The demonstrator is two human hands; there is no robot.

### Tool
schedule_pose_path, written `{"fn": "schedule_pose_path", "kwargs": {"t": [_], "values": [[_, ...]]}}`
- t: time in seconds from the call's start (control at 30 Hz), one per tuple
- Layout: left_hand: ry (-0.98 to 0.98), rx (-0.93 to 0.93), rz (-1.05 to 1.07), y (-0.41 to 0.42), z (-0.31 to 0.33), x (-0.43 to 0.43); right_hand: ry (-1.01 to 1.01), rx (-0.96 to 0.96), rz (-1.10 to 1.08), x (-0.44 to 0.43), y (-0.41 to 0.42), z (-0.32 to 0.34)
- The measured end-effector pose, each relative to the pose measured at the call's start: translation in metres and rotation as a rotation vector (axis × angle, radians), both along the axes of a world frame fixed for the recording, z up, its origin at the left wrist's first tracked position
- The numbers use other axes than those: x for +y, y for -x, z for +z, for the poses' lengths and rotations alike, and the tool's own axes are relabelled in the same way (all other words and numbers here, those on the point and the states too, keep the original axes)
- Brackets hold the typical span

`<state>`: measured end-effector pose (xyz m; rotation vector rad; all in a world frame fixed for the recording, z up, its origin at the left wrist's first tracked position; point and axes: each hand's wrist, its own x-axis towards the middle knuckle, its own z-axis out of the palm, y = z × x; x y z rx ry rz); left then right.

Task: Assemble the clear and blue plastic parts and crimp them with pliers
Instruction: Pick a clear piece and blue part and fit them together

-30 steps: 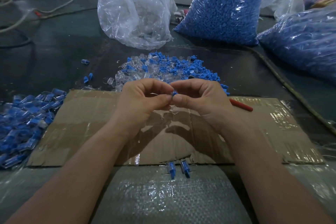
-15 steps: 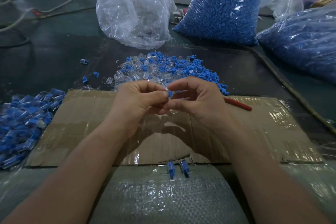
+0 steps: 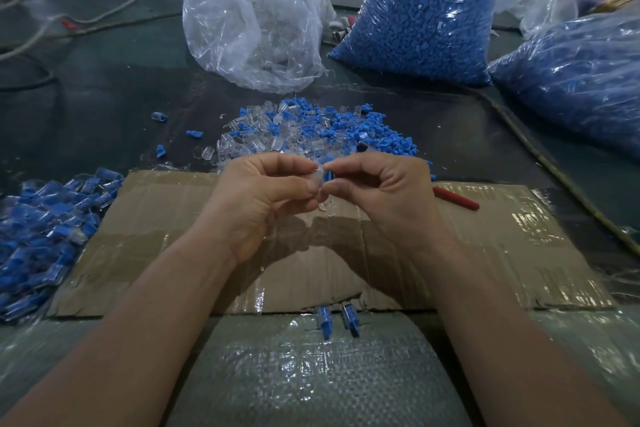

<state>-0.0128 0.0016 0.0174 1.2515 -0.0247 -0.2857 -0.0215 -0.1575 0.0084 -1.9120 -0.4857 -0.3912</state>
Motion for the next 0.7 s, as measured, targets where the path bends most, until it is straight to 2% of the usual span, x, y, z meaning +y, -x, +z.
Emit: {"fn": "schedule_pose_path", "kwargs": {"t": [0.17,0.3,0.7], "values": [[-0.012,0.016,-0.045,-0.0003,-0.0008,0.0013,0.074,-0.09,-0.04,0.001,0.0009,-0.0004],[-0.055,-0.001,-0.065,-0.0009,-0.0024,0.0004,0.098,-0.111,-0.046,0.0,-0.0009,-0.0028],[-0.016,-0.022,-0.047,-0.002,-0.0032,-0.0003,0.154,-0.153,-0.071,-0.0033,-0.0045,-0.0048]]}}
